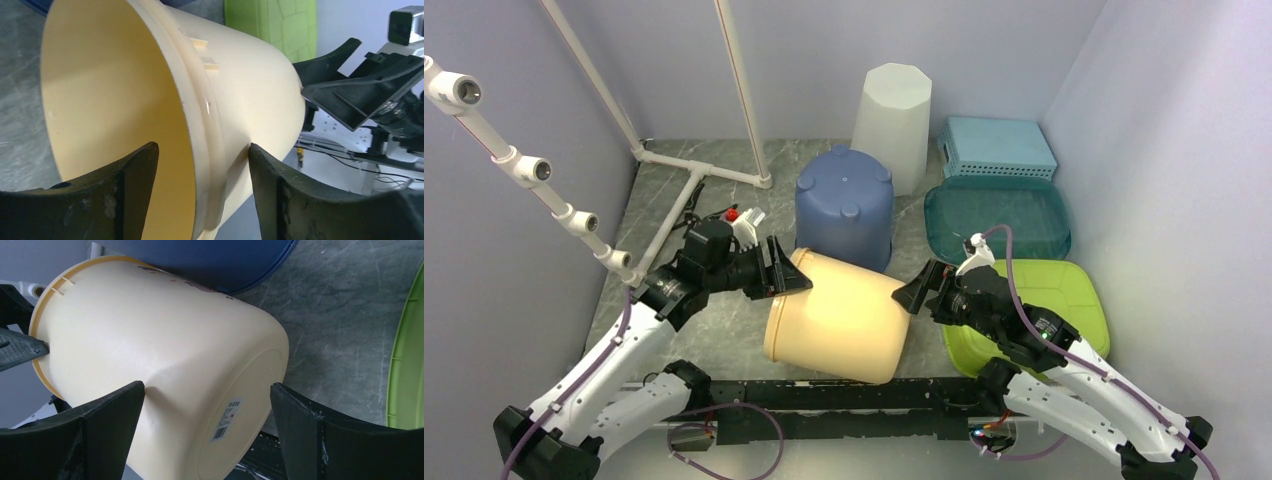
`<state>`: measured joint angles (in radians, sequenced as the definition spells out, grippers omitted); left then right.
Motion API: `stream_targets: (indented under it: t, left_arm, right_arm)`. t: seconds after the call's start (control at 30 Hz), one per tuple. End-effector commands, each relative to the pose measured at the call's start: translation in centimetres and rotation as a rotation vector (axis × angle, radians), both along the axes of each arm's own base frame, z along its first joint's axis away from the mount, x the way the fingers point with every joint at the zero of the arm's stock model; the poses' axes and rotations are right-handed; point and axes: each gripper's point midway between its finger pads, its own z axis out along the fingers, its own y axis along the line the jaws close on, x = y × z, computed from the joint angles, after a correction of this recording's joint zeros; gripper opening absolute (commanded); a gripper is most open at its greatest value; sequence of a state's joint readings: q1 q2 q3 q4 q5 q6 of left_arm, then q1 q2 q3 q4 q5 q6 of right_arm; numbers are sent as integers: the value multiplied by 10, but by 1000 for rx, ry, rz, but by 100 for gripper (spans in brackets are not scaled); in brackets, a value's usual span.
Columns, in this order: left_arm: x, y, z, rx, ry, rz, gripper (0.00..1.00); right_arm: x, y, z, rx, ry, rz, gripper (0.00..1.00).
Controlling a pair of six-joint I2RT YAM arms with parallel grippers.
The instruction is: Turn the large container upside down
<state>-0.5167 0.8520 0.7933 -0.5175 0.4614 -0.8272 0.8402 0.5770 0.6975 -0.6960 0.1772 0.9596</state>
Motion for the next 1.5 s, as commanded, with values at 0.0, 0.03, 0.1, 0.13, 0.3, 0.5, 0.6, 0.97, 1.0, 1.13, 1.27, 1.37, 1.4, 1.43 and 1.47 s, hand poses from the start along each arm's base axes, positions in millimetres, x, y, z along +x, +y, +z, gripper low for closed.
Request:
stream_targets:
  t: [0.0,0.03,0.1,0.13,0.3,0.5,0.6,0.97,1.0,1.13,1.27,1.37,1.4,1.43,1.47]
  left_arm:
    - [0,18,-3,150,-34,-4,72]
    - [-1,18,1,153,-39,-19,73]
    - [-2,17,10,167,-43,-45,70]
    - [-3,17,12,178,-42,-58,68]
    - [-4,20,27,234,-53,-87,57]
    - [-11,32,15,354,-7,-110,30]
    - [-17,30,2,371,17,-129,24]
    - [-15,12,-9,259,-36,-91,7]
    - [-15,7,-7,229,-38,-96,6]
    - [-13,-5,-5,148,-54,-102,3]
    - [-11,-7,-2,108,-74,-83,2]
    - [-10,-9,-1,79,-79,-67,3]
    - [-10,-10,-1,67,-80,-61,3]
    - [-9,-10,-1,57,-80,-52,3]
    - [-8,-9,-2,51,-78,-41,3]
  right_arm:
    - [-7,-1,-9,-26,36,20,100]
    - [-7,0,-9,-20,37,26,100]
    - [-8,4,-7,-5,33,43,98]
    - [-9,5,-7,-1,36,51,97]
    - [-14,22,-8,34,50,129,86]
    - [-14,31,-8,48,56,161,80]
    - [-16,38,1,97,44,187,80]
    - [-38,75,62,397,-57,393,81]
    - [-40,77,69,417,-68,410,80]
    - [-46,78,95,430,-114,459,80]
    - [-49,75,122,440,-174,484,80]
    - [-51,75,131,441,-191,499,80]
    - [-51,75,134,443,-195,500,80]
    - [-51,74,136,446,-201,497,80]
    - [-50,74,138,450,-210,493,80]
